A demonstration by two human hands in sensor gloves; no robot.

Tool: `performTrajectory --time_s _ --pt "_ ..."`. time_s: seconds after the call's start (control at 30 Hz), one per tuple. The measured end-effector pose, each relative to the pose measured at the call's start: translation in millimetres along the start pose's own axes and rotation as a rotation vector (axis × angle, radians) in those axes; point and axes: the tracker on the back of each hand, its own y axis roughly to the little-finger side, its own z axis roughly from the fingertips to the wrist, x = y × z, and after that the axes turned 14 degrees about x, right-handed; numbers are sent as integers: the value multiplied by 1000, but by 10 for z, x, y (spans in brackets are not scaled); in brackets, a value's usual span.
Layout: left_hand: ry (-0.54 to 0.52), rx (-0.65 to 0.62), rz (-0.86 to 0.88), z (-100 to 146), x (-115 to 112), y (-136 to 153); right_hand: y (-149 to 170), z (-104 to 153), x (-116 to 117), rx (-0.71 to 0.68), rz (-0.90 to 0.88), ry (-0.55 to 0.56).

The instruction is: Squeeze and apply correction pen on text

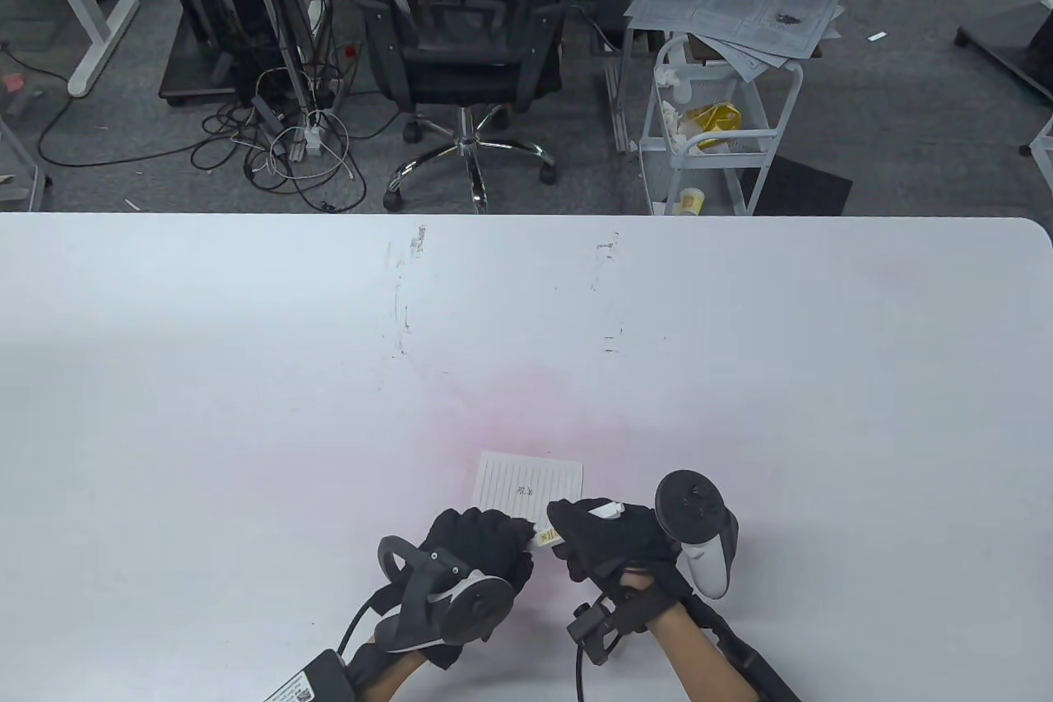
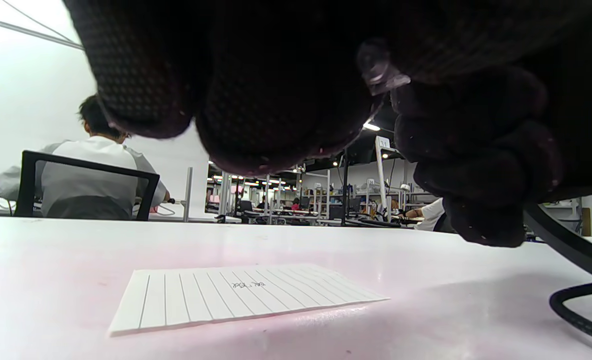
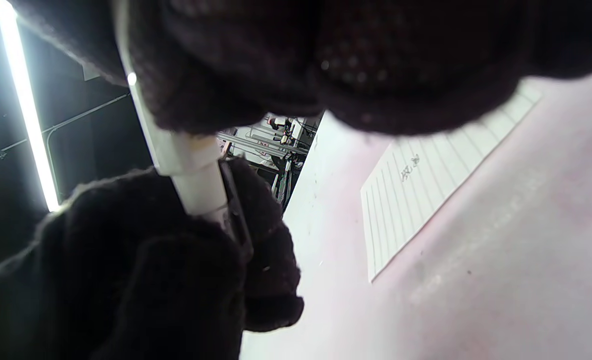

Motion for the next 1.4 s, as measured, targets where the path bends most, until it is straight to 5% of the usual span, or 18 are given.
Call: performTrajectory --time_s 0.13,0.27,0.43,0.63,1.03,1.4 --pt "56 47 -57 -20 -47 108 22 -25 -87 4 -57 43" --pt "148 102 -139 -28 -120 621 71 21 -540 -44 -151 177" --pt "135 210 -156 -53 -79 867 107 77 -673 -47 -121 237" --pt "119 159 -185 -25 -73 727 92 135 -731 -57 -85 280" --pt "282 -33 -266 2 -301 245 105 141 -730 -46 -53 297" --pt "338 -59 -325 2 -334 150 109 128 -685 -42 -10 298"
